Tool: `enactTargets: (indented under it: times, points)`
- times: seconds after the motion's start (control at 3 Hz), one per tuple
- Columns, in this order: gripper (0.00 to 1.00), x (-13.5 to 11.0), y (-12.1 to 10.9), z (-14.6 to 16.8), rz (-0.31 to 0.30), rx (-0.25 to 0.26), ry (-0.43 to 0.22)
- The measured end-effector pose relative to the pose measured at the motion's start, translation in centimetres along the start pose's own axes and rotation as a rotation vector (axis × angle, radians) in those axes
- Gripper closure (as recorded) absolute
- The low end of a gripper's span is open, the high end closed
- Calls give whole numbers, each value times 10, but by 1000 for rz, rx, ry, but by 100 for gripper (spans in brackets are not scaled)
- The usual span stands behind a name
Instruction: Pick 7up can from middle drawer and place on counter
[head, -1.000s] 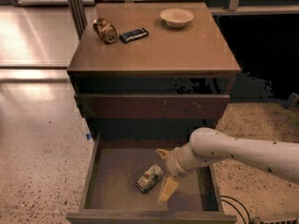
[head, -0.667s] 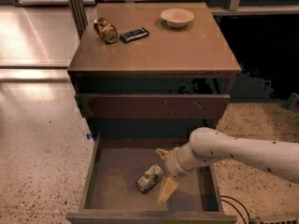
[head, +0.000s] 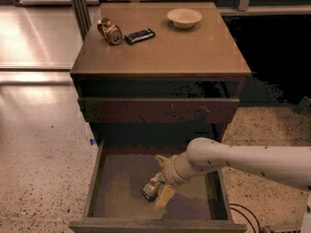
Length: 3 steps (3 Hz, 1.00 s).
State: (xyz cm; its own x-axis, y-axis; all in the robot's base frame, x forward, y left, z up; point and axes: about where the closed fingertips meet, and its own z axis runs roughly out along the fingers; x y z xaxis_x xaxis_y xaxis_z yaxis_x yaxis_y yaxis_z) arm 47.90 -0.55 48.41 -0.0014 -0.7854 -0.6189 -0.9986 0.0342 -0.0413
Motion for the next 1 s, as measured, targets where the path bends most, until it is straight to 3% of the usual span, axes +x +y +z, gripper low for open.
enactTargets:
  times: [0.33, 1.0]
  points:
    - [0, -11, -5, 22, -34, 0, -5]
    - [0, -6, -6, 50, -79, -22, 55]
